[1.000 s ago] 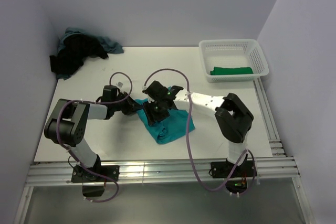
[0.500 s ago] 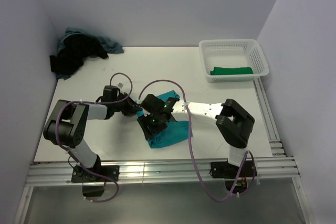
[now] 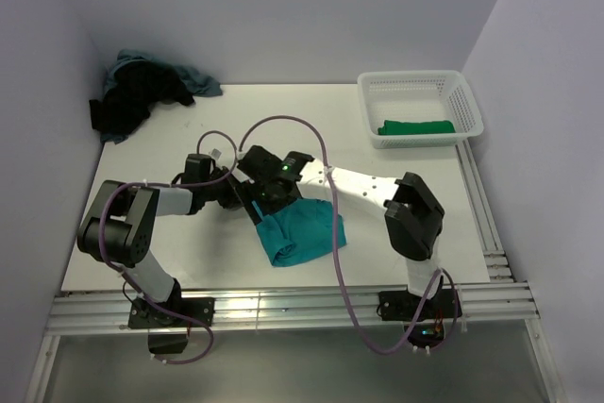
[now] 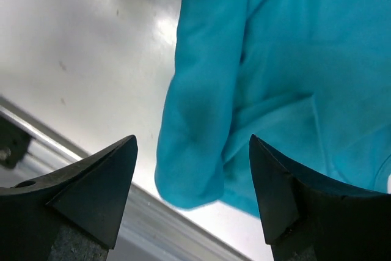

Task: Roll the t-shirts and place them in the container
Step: Roll the tshirt

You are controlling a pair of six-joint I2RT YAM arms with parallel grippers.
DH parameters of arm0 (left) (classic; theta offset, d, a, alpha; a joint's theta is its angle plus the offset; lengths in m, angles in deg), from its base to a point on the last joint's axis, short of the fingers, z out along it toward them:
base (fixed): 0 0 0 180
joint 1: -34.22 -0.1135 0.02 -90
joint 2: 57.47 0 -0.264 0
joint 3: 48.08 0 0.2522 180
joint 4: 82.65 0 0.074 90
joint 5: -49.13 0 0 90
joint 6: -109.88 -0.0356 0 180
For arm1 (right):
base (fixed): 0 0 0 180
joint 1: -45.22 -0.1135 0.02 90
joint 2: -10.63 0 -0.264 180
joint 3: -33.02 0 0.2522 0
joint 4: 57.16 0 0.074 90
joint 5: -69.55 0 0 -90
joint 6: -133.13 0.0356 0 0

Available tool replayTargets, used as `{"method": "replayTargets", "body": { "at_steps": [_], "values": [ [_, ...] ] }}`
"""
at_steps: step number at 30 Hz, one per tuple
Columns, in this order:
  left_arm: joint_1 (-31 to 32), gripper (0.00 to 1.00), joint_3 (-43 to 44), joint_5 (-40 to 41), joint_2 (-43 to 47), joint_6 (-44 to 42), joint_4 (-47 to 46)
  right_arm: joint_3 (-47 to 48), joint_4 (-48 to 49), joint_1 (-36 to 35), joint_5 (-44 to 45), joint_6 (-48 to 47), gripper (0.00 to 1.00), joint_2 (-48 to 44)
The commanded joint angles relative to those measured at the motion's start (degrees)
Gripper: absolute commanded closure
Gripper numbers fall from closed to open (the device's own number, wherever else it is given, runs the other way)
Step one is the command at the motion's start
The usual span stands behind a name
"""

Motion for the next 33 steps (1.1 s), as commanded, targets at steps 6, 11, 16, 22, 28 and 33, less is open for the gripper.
{"method": "replayTargets", "body": {
  "at_steps": [6,11,16,22,28,33],
  "values": [
    [0.0,1.00,1.9,-0.5,1.8,-0.9,3.4,5.4,1.4,-2.0,8.5,0.7,0.22,5.9],
    [0.0,1.00,2.4,-0.4,1.8,-0.1,5.6,6.4,2.2,-3.9,12.0,1.7,0.25,8.8],
    [0.0,1.00,2.4,0.1,1.7,0.3,6.5,7.8,1.1,-7.0,14.1,3.3,0.27,10.4],
    [0.0,1.00,1.7,0.1,2.0,0.9,6.4,8.2,-1.3,-8.9,17.9,5.0,0.31,13.1],
    [0.0,0.99,1.7,-0.3,2.2,0.9,7.0,6.7,-2.2,-9.1,21.4,6.5,0.36,13.8],
    [0.0,1.00,1.4,-0.3,3.0,1.5,7.7,5.9,-2.6,-9.1,22.5,6.8,0.39,14.8]
  ]
}}
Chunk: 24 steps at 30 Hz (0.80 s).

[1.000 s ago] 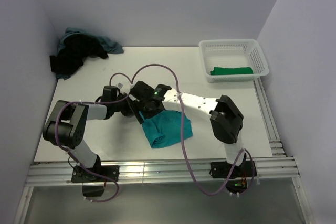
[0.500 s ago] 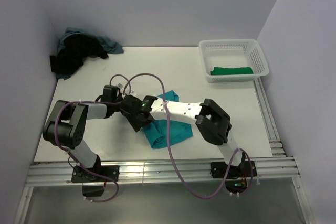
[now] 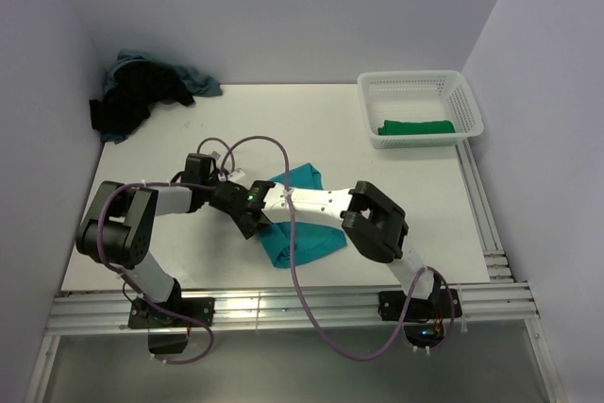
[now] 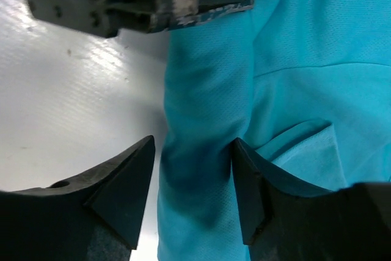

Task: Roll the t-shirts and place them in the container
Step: Roll the tshirt

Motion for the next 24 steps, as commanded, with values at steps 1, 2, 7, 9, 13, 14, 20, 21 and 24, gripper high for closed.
{"method": "replayTargets", "body": {
  "at_steps": [1,2,7,9,13,14,20,21,24],
  "values": [
    [0.1,1.00,0.2,-0.1,2.5,0.0,2.5,-1.0,-2.3,-0.5,2.4,0.9,0.41,1.4],
    [0.0,1.00,0.2,-0.2,2.6,0.1,2.8,-1.2,-2.2,-0.5,2.2,0.9,0.44,1.4],
    [0.0,1.00,0.5,-0.9,2.7,1.1,3.0,-2.6,-2.4,-1.2,2.1,1.6,0.63,2.0],
    [0.0,1.00,0.4,-0.9,2.8,1.6,2.9,-4.1,-2.0,-1.1,1.7,2.9,0.90,1.8],
    [0.0,0.90,0.3,-1.1,2.9,2.1,2.7,-8.7,1.5,-0.4,-0.8,4.9,1.00,-2.6],
    [0.0,0.86,0.2,-0.8,3.3,2.2,2.5,-10.2,2.9,0.1,-1.9,5.8,1.00,-3.9],
    [-1.9,0.50,0.2,-2.0,4.8,3.2,0.1,-23.2,17.0,6.6,-14.7,10.9,1.00,-13.8],
    [-2.3,0.45,0.5,-2.2,4.9,2.9,0.3,-27.1,21.5,7.4,-17.2,11.7,1.00,-14.9],
    [-4.6,0.35,1.7,-3.6,5.4,2.1,0.5,-35.8,31.8,11.1,-25.2,15.2,1.00,-18.6]
  ]
}}
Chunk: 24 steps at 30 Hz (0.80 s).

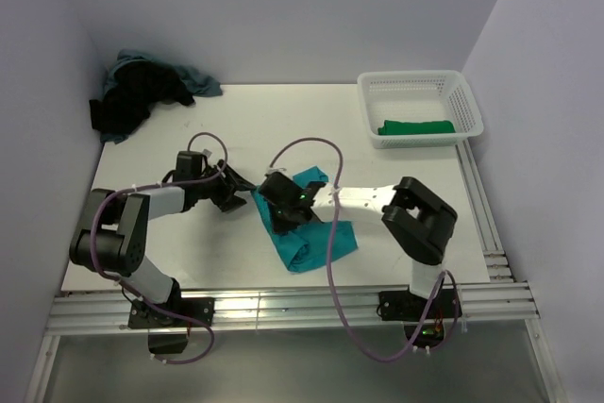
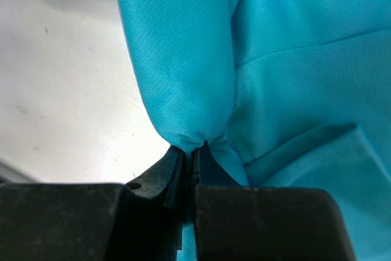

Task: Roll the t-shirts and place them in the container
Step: Roll the tshirt

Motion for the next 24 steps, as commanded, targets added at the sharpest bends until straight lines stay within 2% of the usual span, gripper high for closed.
{"method": "replayTargets", "body": {
  "at_steps": [1,5,6,11,12,14,15,17,18,19,20,21,24],
  "values": [
    [-2.9,0.34,3.0,-1.9,2.1,-1.4,-1.1,-9.1,12.2,3.5,-11.7,5.7,1.00,-3.6],
    [-3.6,0.29,4.6,-2.3,1.6,-3.3,-0.2,-21.6,29.1,7.8,-23.7,12.6,1.00,-4.5],
    [-3.6,0.29,4.3,-3.1,1.5,-2.9,-1.6,-23.7,36.7,9.5,-28.1,13.8,1.00,-4.0],
    [-2.9,0.28,0.5,-4.6,0.8,-1.0,-7.2,-33.1,56.3,12.4,-36.0,23.3,1.00,-1.0],
    [-2.7,0.29,0.1,-4.6,0.7,-1.0,-7.5,-34.6,66.4,12.9,-39.0,25.7,1.00,1.3],
    [-1.5,0.29,-0.3,-4.2,0.4,-1.2,-8.2,-38.0,77.0,14.4,-42.0,33.4,1.00,4.8],
    [-1.0,0.29,-0.5,-4.1,0.3,-1.0,-8.9,-38.9,88.5,14.7,-43.0,36.1,1.00,9.3],
    [0.3,0.29,-1.0,-3.9,-0.1,-0.7,-10.1,-40.3,100.1,15.5,-45.4,44.7,1.00,14.7],
    [0.7,0.29,-1.1,-4.0,-0.3,-0.7,-10.4,-40.6,110.8,15.6,-46.0,47.6,1.00,20.3],
    [1.6,0.30,-1.2,-4.1,-0.6,-0.7,-10.8,-40.6,116.2,15.8,-46.4,50.4,1.00,23.2],
    [2.1,0.30,-1.4,-4.0,-0.6,-0.7,-11.1,-40.5,120.9,16.1,-46.3,55.3,1.00,25.8],
    [2.4,0.30,-1.5,-4.0,-0.7,-0.7,-11.5,-40.0,122.8,16.3,-46.7,56.3,1.00,29.0],
    [2.9,0.31,-2.6,-4.3,0.0,-1.1,-12.3,-39.9,122.6,16.6,-47.1,55.3,1.00,29.2]
  ]
}}
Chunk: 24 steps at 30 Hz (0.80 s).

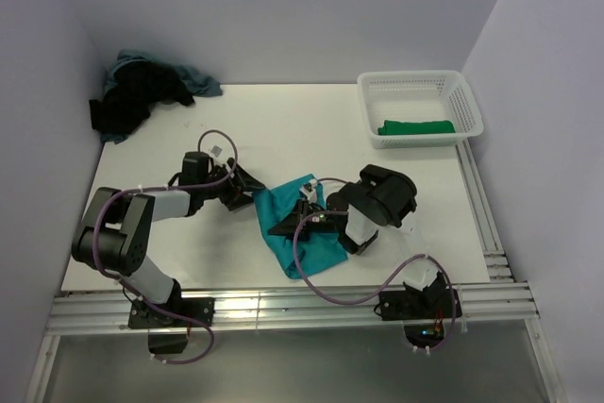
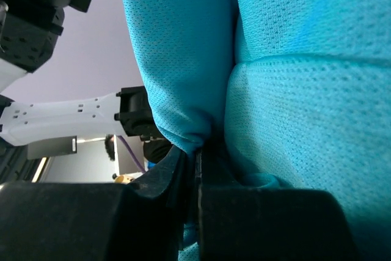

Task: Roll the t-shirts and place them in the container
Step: Roll the tshirt

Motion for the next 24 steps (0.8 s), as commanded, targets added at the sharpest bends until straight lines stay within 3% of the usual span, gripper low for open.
{"method": "replayTargets", "body": {
  "at_steps": [1,10,19,20,24],
  "values": [
    [0.5,0.31,-1.3,-1.2,0.6,-0.5,-3.2,-2.5,13.2,0.1,-1.4,10.1,1.00,6.8],
    [0.5,0.39,-4.2,-0.6,3.6,-0.6,-5.2,-0.6,13.1,0.4,-3.6,11.4,1.00,8.0],
    [4.1,0.41,-3.4,-0.4,-4.4,3.8,-13.3,2.3,6.7,0.4,-5.7,9.2,1.00,7.5],
    [4.8,0.46,-3.0,0.0,-5.1,3.6,-12.9,2.5,6.5,0.4,-6.0,9.1,1.00,7.3],
    [4.9,1.00,-1.8,3.3,-6.3,3.9,-10.5,2.8,2.5,0.4,-7.1,7.3,1.00,5.7]
  ]
}}
